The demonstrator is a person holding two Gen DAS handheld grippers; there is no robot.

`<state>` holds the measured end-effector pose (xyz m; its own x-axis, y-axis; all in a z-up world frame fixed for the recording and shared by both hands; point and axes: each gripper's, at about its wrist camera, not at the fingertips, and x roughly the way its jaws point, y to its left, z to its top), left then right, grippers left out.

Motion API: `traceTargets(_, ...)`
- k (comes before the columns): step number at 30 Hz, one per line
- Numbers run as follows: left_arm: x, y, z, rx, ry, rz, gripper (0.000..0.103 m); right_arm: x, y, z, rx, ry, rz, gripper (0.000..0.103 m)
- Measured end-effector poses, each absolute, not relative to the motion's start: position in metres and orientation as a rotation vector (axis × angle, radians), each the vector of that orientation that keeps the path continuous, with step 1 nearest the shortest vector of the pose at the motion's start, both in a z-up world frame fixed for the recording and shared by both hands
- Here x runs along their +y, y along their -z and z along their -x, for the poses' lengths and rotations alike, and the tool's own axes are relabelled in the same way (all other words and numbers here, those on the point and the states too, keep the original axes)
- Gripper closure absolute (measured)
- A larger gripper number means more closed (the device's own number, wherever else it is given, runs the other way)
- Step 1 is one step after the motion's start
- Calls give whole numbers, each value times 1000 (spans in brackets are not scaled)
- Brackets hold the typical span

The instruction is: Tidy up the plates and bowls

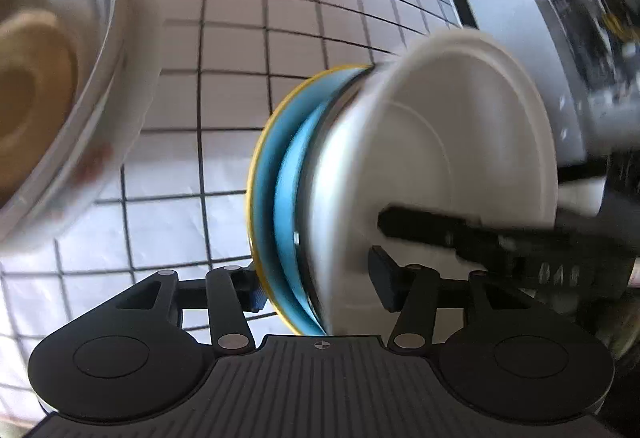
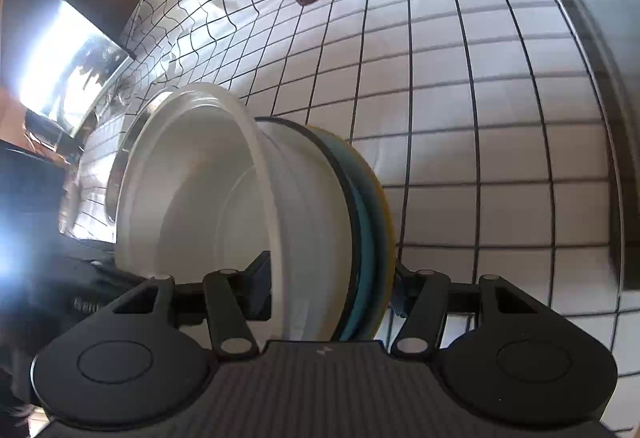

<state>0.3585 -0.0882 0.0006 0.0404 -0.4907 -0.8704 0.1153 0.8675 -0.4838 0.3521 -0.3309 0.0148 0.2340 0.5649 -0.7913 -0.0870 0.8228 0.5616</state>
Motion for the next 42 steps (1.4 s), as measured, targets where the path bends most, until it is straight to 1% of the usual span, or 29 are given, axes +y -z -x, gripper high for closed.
traceTargets(5, -89, -4, -356, 1423, 442, 319, 48, -331, -14, -349, 1248, -454, -459, 44)
traceTargets(9, -88, -16, -350, 1355, 422, 260, 55, -331, -13, -349, 1242, -445, -450, 45)
traceTargets(13, -84, -16, -351, 1340, 400, 303, 58, -333, -11, -349, 1238, -445, -479, 46)
traceTargets(18, -83, -18, -349, 1348, 370, 311, 58, -330, -14, -349, 1247, -410, -483, 46)
traceTargets(27, -90, -31, -360, 1383, 341, 279, 58, -327, -17, -353, 1323, -378, -519, 46)
traceTargets(42, -92, -84, -368, 1319, 410, 238, 58, -322, -72, -361, 1273, -362, -454, 46)
